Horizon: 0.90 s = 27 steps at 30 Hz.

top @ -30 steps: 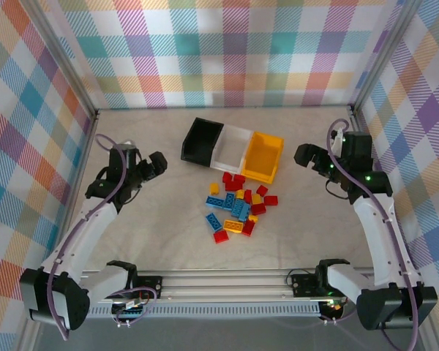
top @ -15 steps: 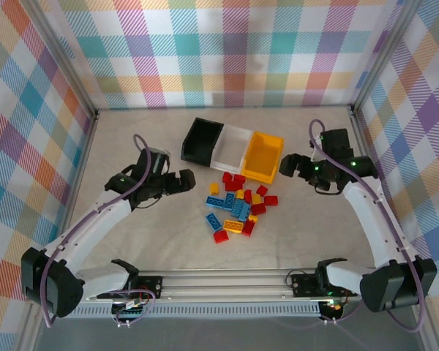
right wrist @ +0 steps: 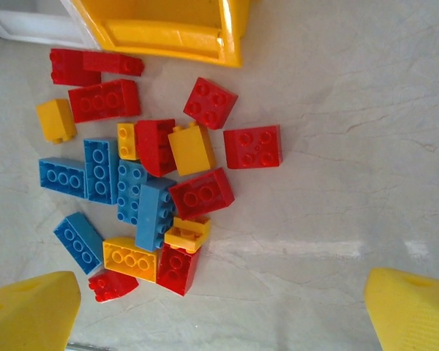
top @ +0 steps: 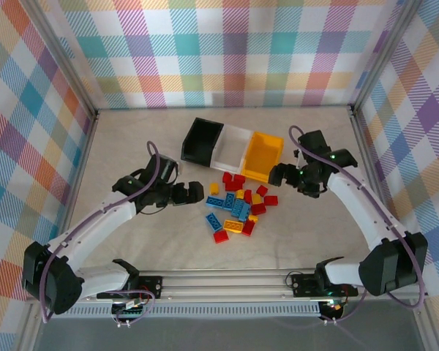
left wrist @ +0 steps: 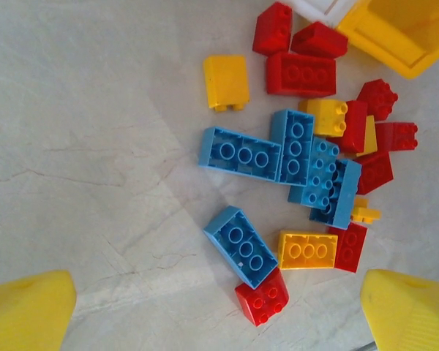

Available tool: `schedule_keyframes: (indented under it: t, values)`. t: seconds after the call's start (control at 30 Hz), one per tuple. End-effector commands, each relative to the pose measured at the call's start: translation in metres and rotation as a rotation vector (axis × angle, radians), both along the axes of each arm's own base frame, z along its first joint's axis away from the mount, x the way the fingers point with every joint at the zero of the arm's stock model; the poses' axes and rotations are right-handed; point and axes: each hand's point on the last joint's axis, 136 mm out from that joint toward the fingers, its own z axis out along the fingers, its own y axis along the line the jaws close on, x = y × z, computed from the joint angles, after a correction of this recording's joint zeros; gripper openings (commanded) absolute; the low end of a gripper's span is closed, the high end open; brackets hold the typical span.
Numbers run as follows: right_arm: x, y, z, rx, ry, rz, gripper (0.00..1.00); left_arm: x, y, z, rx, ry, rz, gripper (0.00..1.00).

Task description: Sort the legos into containers by color

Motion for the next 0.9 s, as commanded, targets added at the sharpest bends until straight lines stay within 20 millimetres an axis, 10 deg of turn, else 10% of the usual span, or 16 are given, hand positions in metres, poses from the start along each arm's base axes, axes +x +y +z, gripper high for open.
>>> schedule_keyframes:
  t: [0.0,0.87]
  values:
    - [-0.011,-0.002,-0.014,-0.030,0.077,-0.019,1.00,-0.015,0.000,-0.015,0.014,0.069,-0.031,1.00]
    - [-0.008,0.001,-0.098,-0.140,0.287,-0.001,0.79,-0.012,0.001,-0.035,0.005,0.124,0.056,1.00]
